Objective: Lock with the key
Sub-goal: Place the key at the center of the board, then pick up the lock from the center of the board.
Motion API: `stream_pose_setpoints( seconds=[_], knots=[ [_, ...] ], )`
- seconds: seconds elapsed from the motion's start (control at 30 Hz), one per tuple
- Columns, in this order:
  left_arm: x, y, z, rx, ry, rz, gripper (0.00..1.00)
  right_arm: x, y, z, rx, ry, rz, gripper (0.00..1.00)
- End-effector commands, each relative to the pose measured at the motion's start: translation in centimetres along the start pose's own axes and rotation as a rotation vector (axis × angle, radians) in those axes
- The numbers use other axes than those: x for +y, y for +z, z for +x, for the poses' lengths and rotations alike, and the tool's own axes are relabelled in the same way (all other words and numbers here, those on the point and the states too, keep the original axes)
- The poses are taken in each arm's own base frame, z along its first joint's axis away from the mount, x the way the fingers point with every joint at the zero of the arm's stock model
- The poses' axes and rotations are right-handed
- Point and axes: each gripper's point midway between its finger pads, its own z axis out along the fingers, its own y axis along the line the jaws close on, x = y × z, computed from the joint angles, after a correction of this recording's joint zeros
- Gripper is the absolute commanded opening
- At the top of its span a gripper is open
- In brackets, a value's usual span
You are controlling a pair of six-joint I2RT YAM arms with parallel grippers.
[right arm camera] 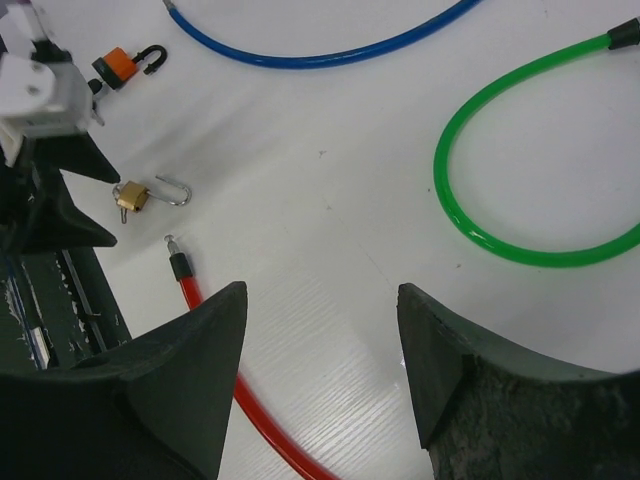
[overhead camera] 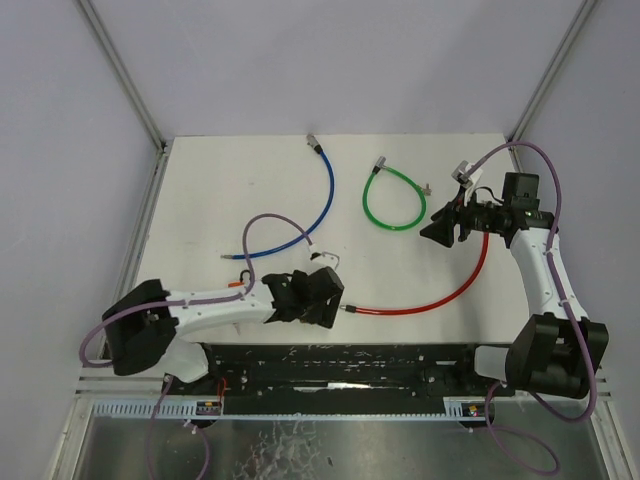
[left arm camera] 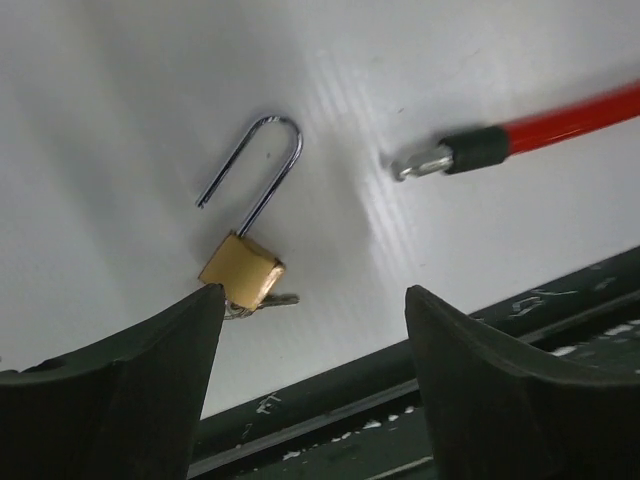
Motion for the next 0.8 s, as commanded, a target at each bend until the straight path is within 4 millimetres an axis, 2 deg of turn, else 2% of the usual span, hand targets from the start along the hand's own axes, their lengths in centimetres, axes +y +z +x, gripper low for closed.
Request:
stream_pose_setpoints(
  seconds=[0.0,0.33,0.53,0.67,0.77],
  knots=[
    [2.8,0.7,2.6,0.1,0.126,-0.202,0.72,1.4,-0.1,-1.4,-0.042,-0.041,-0.041,0.68],
    [2.6,2.6,1.5,0.107,0.248,-0.213,0.69,1.8,-0.1,-1.4,-0.028,-0.072,-0.036,0.68],
    [3.3,2.3,1.7,0.144,0.207,-0.146,0.62,1.9,-0.1,-1.4,-0.027,-0.079,-0.034,0.67],
    [2.8,1.7,1.9,0.168,0.17,-0.072,0.54,1.8,-0.2,-1.5,-0.029,-0.081,-0.025,0.67],
    [3.0,1.6,2.0,0.174,0.168,-0.061,0.53,1.9,-0.1,-1.6,-0.031,-0.082,-0.029,0.67]
  ],
)
